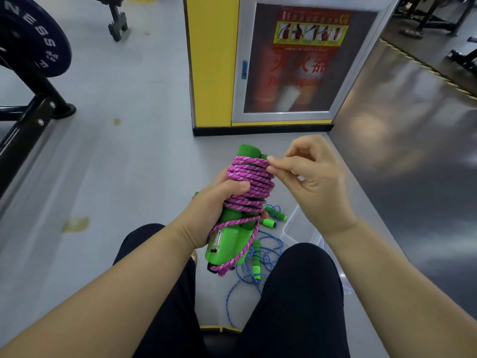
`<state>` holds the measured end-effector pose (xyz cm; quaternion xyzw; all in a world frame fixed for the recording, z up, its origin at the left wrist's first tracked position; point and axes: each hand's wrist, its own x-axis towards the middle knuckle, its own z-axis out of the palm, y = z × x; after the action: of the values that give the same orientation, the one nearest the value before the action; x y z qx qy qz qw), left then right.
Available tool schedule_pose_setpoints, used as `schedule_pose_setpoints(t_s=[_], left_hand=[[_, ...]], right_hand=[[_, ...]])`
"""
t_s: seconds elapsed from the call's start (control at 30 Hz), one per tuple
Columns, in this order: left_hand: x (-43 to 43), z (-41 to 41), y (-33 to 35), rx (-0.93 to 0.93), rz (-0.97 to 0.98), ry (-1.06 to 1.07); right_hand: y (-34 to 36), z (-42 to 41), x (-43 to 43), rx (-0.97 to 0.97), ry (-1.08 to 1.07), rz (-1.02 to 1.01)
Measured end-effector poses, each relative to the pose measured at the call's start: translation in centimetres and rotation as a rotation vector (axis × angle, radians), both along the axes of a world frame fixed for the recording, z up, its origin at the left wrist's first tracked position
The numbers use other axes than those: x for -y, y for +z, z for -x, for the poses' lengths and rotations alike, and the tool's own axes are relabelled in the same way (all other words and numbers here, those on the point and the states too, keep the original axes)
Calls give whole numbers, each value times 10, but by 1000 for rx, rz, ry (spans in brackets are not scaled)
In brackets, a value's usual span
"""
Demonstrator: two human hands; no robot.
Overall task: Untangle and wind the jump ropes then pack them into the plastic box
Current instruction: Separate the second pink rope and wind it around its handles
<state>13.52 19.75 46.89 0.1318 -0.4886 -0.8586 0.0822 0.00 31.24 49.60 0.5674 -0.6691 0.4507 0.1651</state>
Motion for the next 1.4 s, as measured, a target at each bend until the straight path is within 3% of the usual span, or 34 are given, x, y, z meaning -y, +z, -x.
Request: schedule_pose_setpoints(t_s=[0.13,0.63,0.83,1.13,1.23,1.4], left_hand=[[-2,-1,0,86,77,71],[-3,-5,-1,171,44,140],[-9,-9,-1,180,3,115],[-12,-2,5,197,152,177],[-14,1,8,195,157,232],[-14,-1,4,226,175,235]], right_hand=[[-13,-3,2,-197,-92,-129],[-23,-16,10,-46,-19,-225],[-7,-3,10,-161,36,-352],[-16,-9,17,-321,-123,-167],[-17,-9,22,-182,-122,-172],[-10,-9,19,331,16,-426]])
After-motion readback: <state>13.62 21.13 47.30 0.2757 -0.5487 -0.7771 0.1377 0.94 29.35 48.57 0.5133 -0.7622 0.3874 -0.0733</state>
